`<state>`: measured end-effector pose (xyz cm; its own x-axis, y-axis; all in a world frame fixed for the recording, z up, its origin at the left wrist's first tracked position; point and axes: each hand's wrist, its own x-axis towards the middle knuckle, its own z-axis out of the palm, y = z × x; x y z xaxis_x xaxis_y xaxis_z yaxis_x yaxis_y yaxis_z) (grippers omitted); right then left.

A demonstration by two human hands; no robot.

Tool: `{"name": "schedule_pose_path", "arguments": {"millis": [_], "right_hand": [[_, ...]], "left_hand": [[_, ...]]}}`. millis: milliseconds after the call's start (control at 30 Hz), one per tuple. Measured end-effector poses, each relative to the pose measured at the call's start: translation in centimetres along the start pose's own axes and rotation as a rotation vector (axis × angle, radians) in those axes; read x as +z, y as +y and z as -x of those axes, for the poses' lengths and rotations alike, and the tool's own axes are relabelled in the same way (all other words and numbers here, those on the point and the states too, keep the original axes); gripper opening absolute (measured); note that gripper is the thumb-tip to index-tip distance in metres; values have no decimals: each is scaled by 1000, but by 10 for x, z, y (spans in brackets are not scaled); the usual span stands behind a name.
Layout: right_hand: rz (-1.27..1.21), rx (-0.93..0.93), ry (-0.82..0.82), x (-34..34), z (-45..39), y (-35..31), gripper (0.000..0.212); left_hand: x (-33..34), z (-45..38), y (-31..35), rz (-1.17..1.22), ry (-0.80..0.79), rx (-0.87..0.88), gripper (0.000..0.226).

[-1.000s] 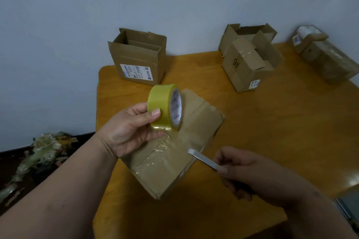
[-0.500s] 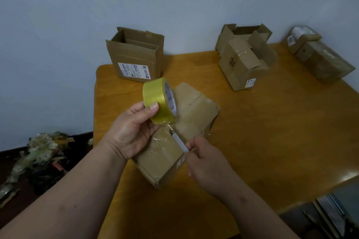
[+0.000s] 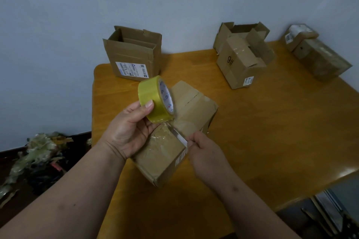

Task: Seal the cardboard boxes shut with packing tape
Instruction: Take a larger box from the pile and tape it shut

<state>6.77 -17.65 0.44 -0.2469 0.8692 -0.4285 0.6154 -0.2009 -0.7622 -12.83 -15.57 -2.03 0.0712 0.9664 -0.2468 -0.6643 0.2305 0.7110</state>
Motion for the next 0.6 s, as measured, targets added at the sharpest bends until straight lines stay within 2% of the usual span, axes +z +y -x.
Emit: {"name": "schedule_pose_path", "arguments": {"millis": [133,233,300,500,600], "right_hand": [[-663,325,-96,11,6,-8,18],[-915,412,-78,20,6,-13,15],[-989,431,-59,21,8,-13,16],[-1000,389,32,33,9,-17,15],[-960,342,98,28,11,-18,16]], "left_hand": [[-2,0,-3,10,0,8,72],[-3,0,-3,24,7,14,72],[-3,0,-4,32,5,13,72],[-5,1,-6,56,11,14,74],[-7,2,-4,92,14,3,87]]}}
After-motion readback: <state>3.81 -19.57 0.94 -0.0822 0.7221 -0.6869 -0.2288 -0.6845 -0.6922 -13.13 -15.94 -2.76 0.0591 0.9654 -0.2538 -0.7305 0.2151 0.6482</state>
